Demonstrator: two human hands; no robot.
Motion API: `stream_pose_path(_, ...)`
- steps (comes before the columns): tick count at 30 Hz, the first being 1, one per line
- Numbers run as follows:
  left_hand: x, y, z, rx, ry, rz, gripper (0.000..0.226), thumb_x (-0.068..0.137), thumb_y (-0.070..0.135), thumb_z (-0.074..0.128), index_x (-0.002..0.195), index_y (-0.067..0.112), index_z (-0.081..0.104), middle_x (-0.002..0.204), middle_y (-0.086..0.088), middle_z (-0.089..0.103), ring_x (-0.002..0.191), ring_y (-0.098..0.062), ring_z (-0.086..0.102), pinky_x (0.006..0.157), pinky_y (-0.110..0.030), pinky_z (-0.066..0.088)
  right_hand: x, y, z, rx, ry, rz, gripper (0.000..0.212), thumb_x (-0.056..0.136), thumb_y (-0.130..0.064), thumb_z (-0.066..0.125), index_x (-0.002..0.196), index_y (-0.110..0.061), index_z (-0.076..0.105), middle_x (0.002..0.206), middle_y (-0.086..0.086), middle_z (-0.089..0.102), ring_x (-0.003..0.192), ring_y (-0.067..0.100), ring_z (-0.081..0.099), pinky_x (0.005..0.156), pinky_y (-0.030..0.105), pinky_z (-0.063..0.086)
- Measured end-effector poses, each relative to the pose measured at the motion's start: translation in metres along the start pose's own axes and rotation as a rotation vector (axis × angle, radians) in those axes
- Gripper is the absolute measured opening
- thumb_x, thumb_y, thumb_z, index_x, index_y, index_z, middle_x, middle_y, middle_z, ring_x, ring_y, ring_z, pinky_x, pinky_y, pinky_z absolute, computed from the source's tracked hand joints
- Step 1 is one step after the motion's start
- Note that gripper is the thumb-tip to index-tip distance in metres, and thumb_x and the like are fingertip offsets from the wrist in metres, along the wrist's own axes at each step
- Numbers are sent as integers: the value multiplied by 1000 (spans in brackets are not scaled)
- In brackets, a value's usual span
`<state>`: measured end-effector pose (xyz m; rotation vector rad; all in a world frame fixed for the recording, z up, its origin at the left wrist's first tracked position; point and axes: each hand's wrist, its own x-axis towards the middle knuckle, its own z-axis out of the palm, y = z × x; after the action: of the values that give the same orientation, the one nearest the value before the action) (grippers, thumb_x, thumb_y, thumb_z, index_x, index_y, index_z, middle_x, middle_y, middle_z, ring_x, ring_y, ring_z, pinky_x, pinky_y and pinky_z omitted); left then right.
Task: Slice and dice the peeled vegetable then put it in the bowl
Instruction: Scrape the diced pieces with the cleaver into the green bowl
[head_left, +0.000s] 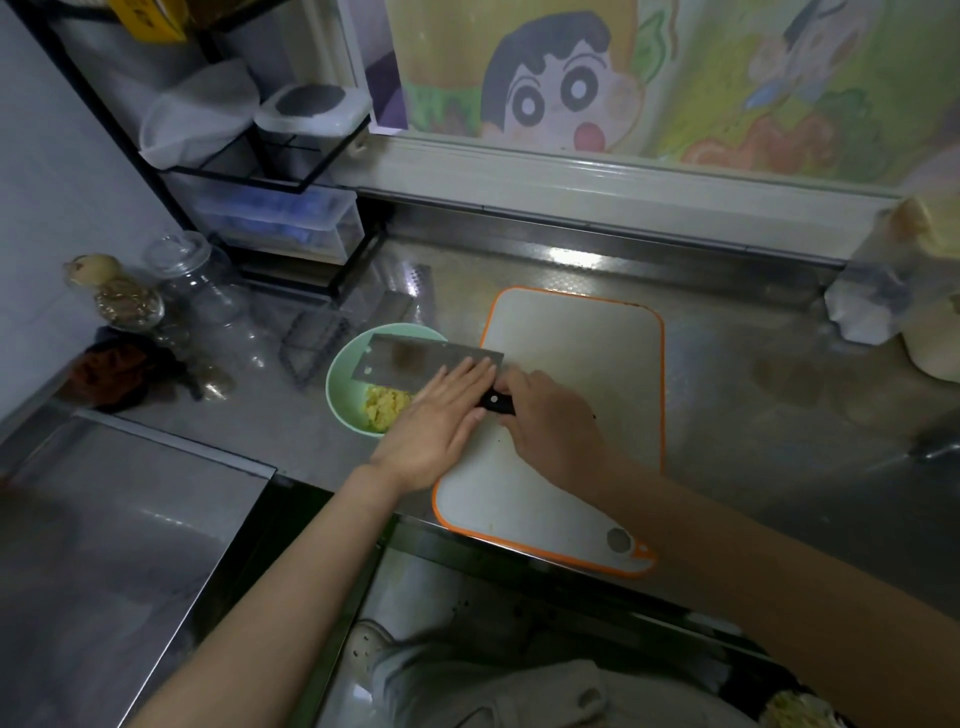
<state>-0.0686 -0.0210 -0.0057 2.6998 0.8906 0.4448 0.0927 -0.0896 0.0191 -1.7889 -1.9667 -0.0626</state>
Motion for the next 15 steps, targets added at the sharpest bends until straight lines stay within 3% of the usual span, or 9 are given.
stream_pose_path(2, -1, -3, 3, 4, -22, -40, 74, 92, 58, 1, 147, 15, 23, 153, 4, 17, 143, -10, 9, 116, -22, -2, -1, -1, 3, -29, 28, -18, 37, 53, -14, 89, 78, -12, 62, 66, 2, 61, 55, 20, 60, 43, 21, 42)
stream_pose_path(6, -6, -16, 2, -34, -22, -190, 68, 93, 53, 12, 147, 13, 15, 151, 8, 4, 140, -3, -2, 111, -15, -9, -6, 3, 8, -6, 9, 18, 38, 53, -15, 90, 79, -11, 62, 68, 3, 61, 56, 22, 60, 45, 26, 45)
stream_pose_path(8, -11, -29, 5, -48, -40, -299, 64, 93, 45, 16, 147, 11, 12, 153, 4, 3, 139, -4, -3, 113, -18, -7, -8, 7, 8, -9, -2, 37, 37, 56, -15, 89, 81, -10, 62, 69, 3, 61, 58, 22, 60, 46, 27, 46)
stream_pose_path(13, -14, -51, 11, 17, -118, -646, 55, 102, 29, 22, 147, 0, 9, 156, -15, 5, 145, -23, 2, 117, -34, -1, -11, 15, 7, -55, -20, 37, 40, 50, -14, 91, 78, -11, 63, 66, 2, 61, 56, 22, 59, 41, 28, 48)
stream_pose_path(15, -8, -48, 9, -3, -63, -737, 55, 102, 29, 20, 147, -1, 10, 156, -17, 7, 145, -24, 3, 117, -37, -2, -13, 17, 6, -62, -26, 33, 42, 48, -12, 91, 79, -10, 62, 65, 2, 61, 56, 22, 59, 40, 29, 47)
